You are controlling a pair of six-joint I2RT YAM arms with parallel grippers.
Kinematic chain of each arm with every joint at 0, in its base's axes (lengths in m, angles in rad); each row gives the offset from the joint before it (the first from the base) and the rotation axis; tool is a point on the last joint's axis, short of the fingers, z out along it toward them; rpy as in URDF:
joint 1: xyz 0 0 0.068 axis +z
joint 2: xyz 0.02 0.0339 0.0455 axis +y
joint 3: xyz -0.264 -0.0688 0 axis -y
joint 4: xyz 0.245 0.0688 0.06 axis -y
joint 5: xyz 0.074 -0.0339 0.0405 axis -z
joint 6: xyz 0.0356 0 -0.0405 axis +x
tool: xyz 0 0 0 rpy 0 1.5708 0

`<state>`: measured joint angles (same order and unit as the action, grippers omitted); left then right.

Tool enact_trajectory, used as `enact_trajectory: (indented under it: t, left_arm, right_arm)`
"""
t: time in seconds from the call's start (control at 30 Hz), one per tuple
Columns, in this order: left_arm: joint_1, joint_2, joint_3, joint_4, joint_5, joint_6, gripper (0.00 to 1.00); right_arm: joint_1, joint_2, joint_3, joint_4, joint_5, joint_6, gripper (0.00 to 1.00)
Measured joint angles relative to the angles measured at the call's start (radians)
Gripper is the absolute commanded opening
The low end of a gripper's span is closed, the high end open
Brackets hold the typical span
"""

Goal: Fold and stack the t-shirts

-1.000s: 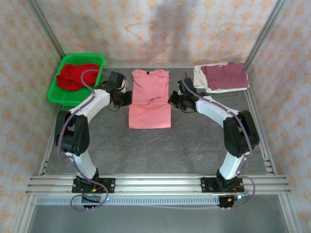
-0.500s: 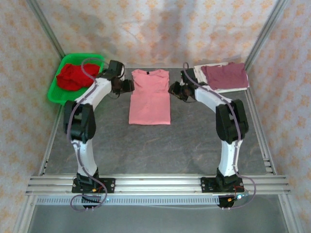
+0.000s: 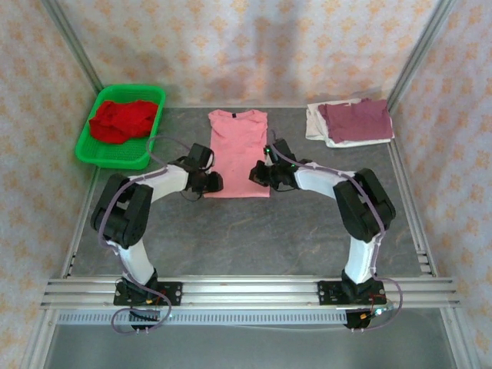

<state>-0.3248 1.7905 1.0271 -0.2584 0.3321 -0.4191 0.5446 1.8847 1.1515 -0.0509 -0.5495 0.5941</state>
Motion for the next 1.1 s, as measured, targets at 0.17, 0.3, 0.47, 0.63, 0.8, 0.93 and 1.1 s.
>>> enact_trajectory:
  t: [0.17,0.3,0.47,0.63,0.8,0.93,1.1]
  left_arm:
    - [0.002,0.011,-0.025,0.093,0.0,-0.019,0.3]
    - [0.002,0.011,-0.061,0.177,0.004,-0.038,0.3]
    - [-0.001,-0.015,-0.138,0.294,0.003,-0.069,0.31]
    - [-0.021,-0.048,-0.209,0.373,0.0,-0.107,0.31]
    - [-0.066,-0.089,-0.264,0.388,-0.008,-0.145,0.31]
    - [-0.101,-0.14,-0.315,0.386,-0.023,-0.187,0.31]
    - [-0.114,-0.207,-0.346,0.317,-0.04,-0.214,0.37]
  right_arm:
    - [0.0,0.061,-0.033,0.019,0.021,0.015,0.01]
    - [-0.002,0.069,-0.057,0.088,0.019,0.034,0.01]
    - [-0.002,0.063,-0.117,0.198,0.014,0.068,0.01]
    - [-0.002,0.033,-0.191,0.277,0.013,0.103,0.0]
    - [0.003,-0.032,-0.291,0.312,0.01,0.14,0.0]
    - [0.012,-0.085,-0.362,0.326,0.01,0.167,0.01]
    - [0.018,-0.126,-0.393,0.297,0.006,0.181,0.08]
